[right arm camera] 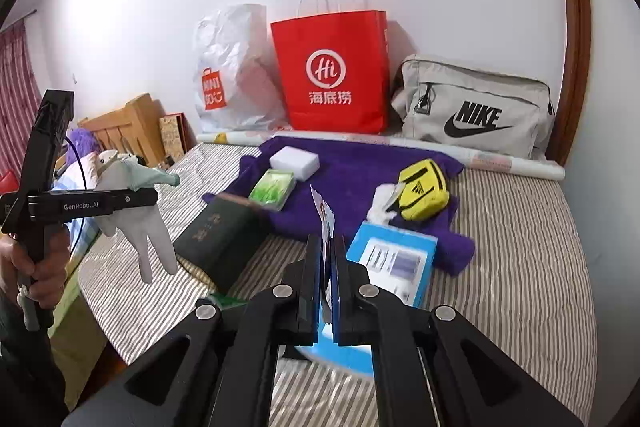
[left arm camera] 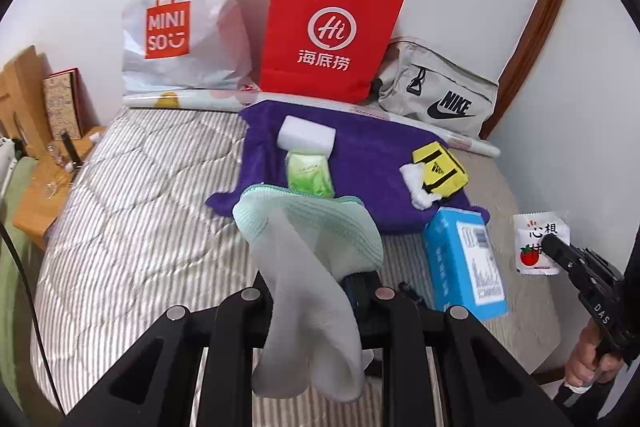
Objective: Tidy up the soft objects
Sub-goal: 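Lift the packet with the right tool while the left tool carries the sock toward the purple towel, then release the sock onto the purple towel with the left tool while the right tool sets the packet there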
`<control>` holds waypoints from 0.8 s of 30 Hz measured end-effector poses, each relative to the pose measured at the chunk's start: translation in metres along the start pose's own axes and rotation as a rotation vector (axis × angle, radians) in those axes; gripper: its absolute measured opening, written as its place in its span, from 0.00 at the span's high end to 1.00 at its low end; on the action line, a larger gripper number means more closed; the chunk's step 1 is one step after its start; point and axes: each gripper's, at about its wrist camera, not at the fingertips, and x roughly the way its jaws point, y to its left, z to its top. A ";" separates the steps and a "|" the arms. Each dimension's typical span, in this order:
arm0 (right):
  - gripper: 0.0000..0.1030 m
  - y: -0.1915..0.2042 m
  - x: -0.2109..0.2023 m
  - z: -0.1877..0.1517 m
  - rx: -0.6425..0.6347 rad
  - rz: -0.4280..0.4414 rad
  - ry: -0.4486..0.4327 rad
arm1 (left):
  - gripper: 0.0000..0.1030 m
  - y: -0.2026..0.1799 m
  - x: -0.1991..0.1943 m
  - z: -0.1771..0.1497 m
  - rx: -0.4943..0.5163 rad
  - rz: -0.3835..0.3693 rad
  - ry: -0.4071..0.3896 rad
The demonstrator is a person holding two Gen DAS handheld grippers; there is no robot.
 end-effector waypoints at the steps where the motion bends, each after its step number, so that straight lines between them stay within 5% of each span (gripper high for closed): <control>1: 0.96 -0.001 0.001 0.003 0.004 -0.001 -0.002 | 0.80 -0.001 0.002 0.003 0.002 -0.004 0.001; 24: 0.96 -0.043 0.083 0.054 0.020 -0.014 0.017 | 0.80 -0.031 0.087 0.076 0.054 -0.048 0.042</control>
